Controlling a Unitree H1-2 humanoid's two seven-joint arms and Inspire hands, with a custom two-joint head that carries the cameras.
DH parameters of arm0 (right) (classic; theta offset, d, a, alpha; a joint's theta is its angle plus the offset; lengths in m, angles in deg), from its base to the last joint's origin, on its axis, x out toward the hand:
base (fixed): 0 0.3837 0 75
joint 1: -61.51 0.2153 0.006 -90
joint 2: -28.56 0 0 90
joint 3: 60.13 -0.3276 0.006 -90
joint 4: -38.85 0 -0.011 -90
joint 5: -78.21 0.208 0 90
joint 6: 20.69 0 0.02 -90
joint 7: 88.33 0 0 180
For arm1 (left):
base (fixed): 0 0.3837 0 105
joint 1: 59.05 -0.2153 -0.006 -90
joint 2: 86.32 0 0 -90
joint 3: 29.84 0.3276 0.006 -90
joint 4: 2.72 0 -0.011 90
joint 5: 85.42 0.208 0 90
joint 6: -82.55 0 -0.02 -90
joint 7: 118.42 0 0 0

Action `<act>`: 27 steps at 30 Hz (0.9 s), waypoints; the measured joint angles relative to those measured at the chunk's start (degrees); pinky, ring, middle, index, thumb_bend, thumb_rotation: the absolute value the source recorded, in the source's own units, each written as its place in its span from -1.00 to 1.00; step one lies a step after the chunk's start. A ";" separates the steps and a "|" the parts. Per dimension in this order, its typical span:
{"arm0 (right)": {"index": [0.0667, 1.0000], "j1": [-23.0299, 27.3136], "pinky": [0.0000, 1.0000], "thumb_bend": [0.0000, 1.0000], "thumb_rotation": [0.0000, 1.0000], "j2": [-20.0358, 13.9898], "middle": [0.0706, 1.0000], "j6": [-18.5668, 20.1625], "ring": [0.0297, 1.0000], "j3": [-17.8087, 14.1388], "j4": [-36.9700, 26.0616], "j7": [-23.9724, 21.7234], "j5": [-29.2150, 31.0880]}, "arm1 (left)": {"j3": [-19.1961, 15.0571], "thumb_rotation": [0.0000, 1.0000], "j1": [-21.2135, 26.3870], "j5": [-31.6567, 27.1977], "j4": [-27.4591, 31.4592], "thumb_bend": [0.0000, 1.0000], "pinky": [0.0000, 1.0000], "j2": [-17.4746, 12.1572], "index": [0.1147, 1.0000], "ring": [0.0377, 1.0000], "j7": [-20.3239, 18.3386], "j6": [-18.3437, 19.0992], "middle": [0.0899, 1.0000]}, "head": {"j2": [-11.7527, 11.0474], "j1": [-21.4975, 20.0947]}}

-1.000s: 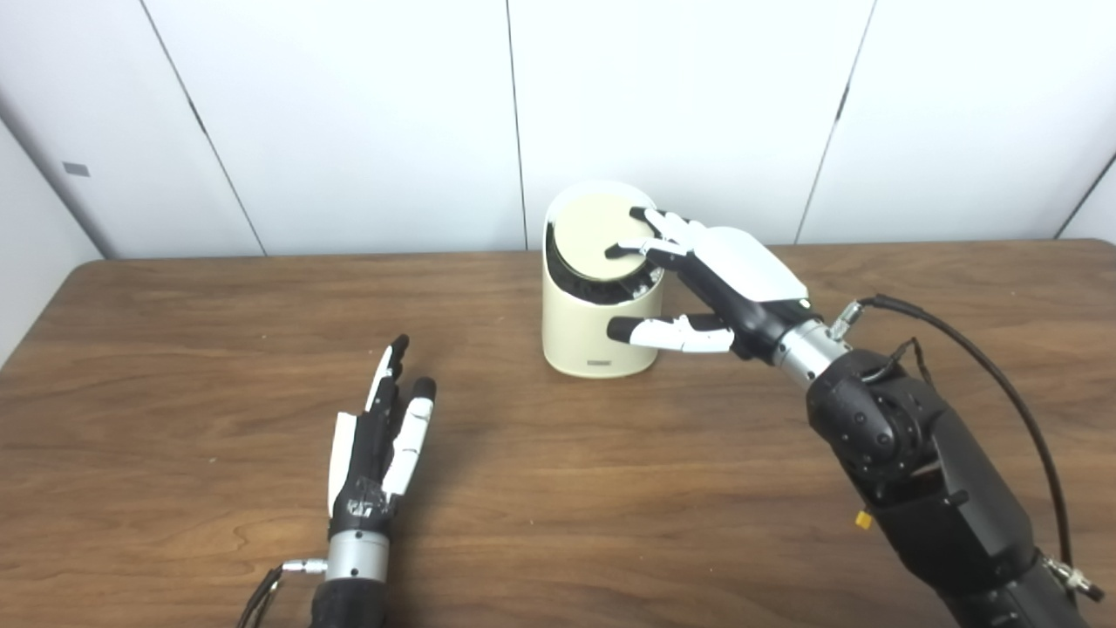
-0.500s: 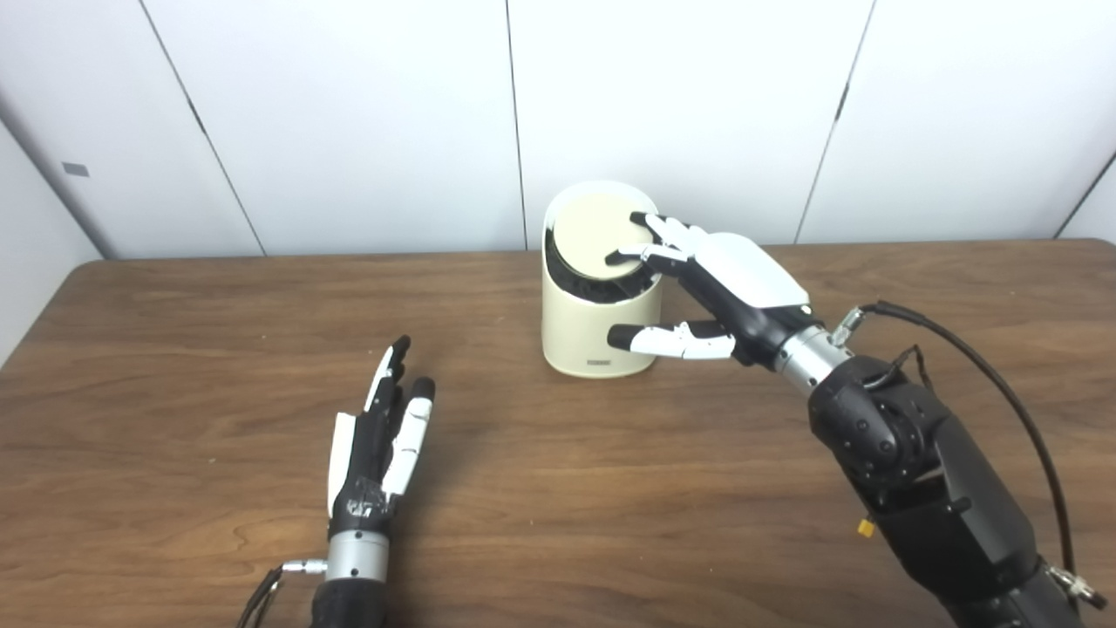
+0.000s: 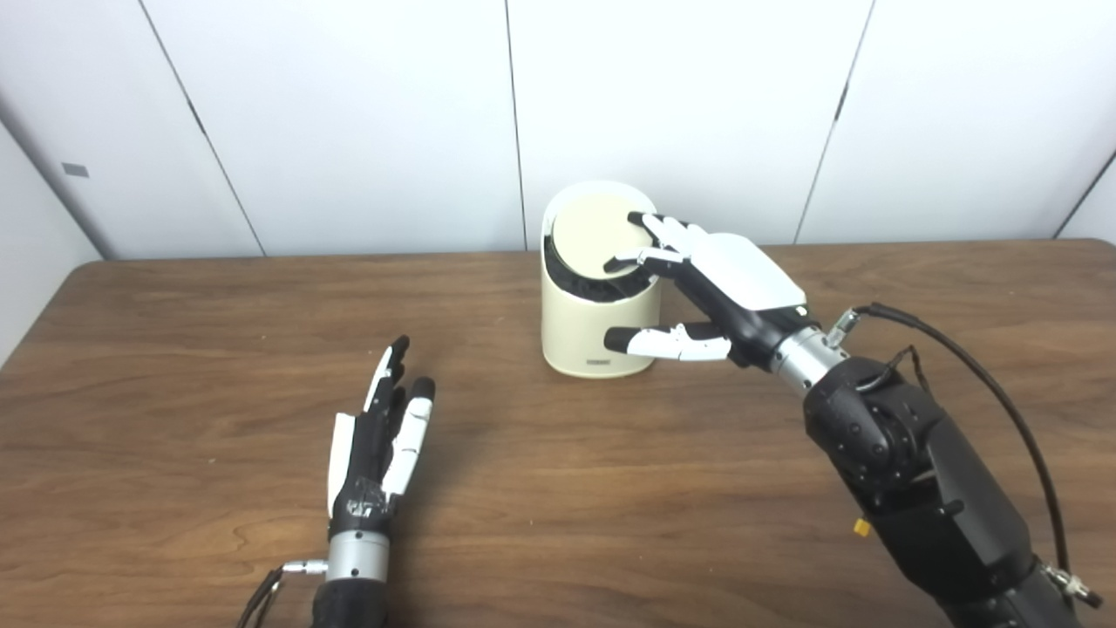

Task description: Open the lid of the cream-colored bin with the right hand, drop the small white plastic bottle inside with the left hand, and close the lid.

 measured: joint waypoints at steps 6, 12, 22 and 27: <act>0.59 0.00 1.00 0.17 0.92 0.03 1.00 0.11 1.00 0.14 0.00 -0.17 -0.13 | -0.05 0.83 0.01 -0.28 -0.01 0.22 0.90 0.10 0.95 0.95 0.01 -0.01 0.96 | 0.00 0.09; 0.81 -0.16 1.00 0.23 1.00 0.18 1.00 0.08 1.00 0.05 0.20 -0.23 -0.72 | -0.05 0.81 0.03 -0.16 -0.05 0.23 0.97 0.19 0.95 0.97 0.10 -0.03 0.96 | 0.00 0.18; 1.00 -0.53 1.00 0.11 1.00 0.89 1.00 0.65 1.00 -4.57 -0.16 0.05 1.68 | -0.05 0.80 0.02 0.19 -0.04 0.24 1.00 0.27 0.99 1.00 0.05 0.11 0.97 | -0.35 -0.09; 1.00 -0.77 1.00 0.11 0.97 0.89 1.00 0.58 1.00 -5.95 -0.89 0.38 2.76 | -0.05 0.78 0.03 0.15 -0.04 0.21 1.00 0.30 0.99 1.00 0.03 0.18 0.98 | -0.35 -0.09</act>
